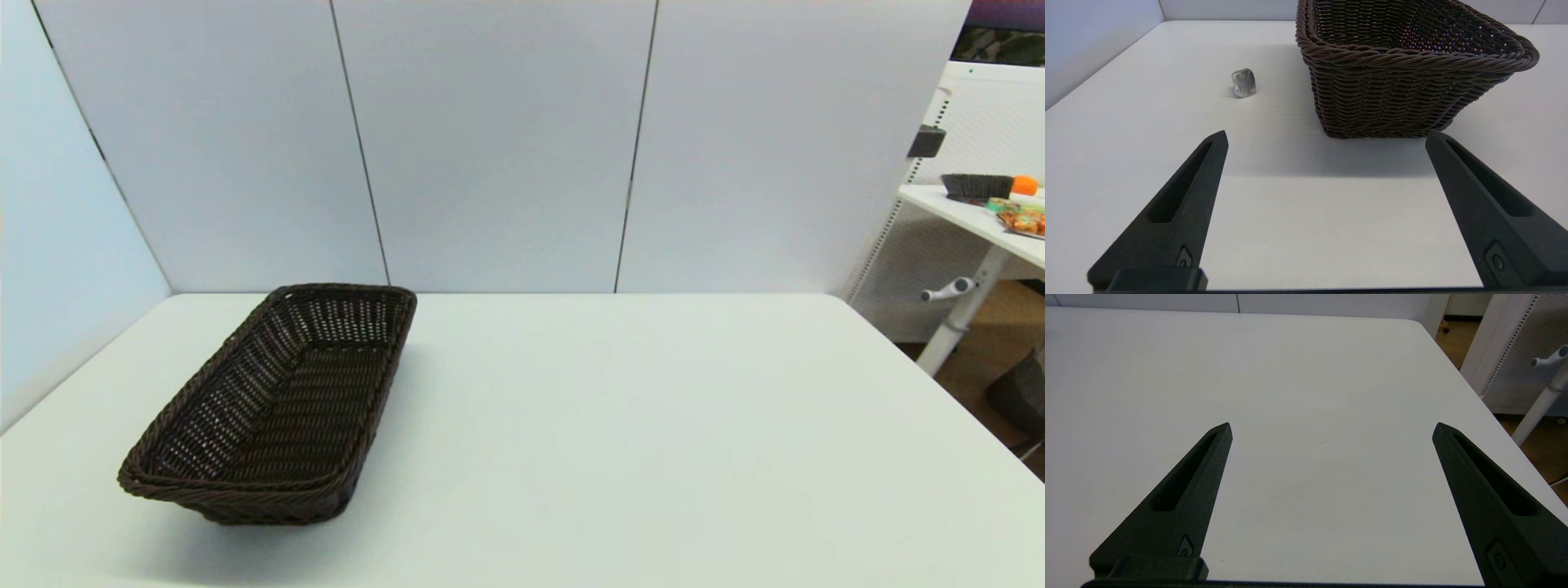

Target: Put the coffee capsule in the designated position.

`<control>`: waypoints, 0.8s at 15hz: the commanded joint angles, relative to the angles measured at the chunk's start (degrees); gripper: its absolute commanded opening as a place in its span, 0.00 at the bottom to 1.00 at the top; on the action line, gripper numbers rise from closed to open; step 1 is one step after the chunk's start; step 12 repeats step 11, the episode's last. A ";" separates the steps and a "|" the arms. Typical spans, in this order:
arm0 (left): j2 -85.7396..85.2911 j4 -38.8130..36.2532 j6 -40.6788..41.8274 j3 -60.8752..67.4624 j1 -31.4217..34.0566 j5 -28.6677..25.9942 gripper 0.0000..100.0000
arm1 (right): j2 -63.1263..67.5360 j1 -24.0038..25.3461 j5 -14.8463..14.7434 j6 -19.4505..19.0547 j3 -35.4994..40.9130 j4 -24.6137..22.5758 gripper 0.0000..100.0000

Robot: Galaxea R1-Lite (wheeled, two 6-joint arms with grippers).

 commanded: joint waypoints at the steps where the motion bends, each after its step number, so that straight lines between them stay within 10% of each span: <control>1: 0.02 -0.01 0.00 0.09 0.00 -0.02 1.00 | 0.07 0.00 0.05 -0.05 0.00 0.00 1.00; 12: 0.02 -0.01 0.00 0.09 0.00 -0.02 1.00 | 0.07 0.00 -0.39 0.74 0.00 -0.09 1.00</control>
